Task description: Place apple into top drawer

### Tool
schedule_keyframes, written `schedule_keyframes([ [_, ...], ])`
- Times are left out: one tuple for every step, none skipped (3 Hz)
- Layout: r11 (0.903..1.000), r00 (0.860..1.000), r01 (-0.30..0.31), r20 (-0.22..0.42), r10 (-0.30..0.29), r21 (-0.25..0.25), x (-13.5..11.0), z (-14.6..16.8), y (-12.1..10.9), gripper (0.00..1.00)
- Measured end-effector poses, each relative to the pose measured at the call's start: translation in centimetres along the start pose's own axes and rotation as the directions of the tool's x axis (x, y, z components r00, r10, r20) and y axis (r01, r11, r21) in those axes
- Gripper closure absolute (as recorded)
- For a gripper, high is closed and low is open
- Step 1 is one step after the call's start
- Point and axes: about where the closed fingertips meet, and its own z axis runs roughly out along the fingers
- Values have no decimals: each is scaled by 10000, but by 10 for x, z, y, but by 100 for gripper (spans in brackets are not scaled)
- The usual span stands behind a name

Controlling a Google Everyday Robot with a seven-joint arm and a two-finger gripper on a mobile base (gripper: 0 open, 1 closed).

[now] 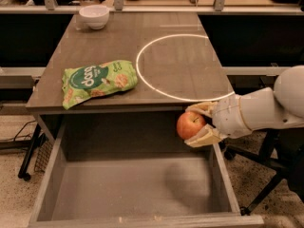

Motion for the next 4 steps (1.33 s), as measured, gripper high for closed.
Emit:
schedule_keyframes([
  [9997, 9997, 220, 75, -221, 77, 17, 26, -11, 77],
  [9988, 9996, 243, -151, -249, -417, 46, 51, -10, 100],
  [9975, 9997, 181, -173, -193, -680, 54, 55, -10, 80],
  [9958, 9990, -82, -455, 41, -911, 63, 46, 1, 49],
])
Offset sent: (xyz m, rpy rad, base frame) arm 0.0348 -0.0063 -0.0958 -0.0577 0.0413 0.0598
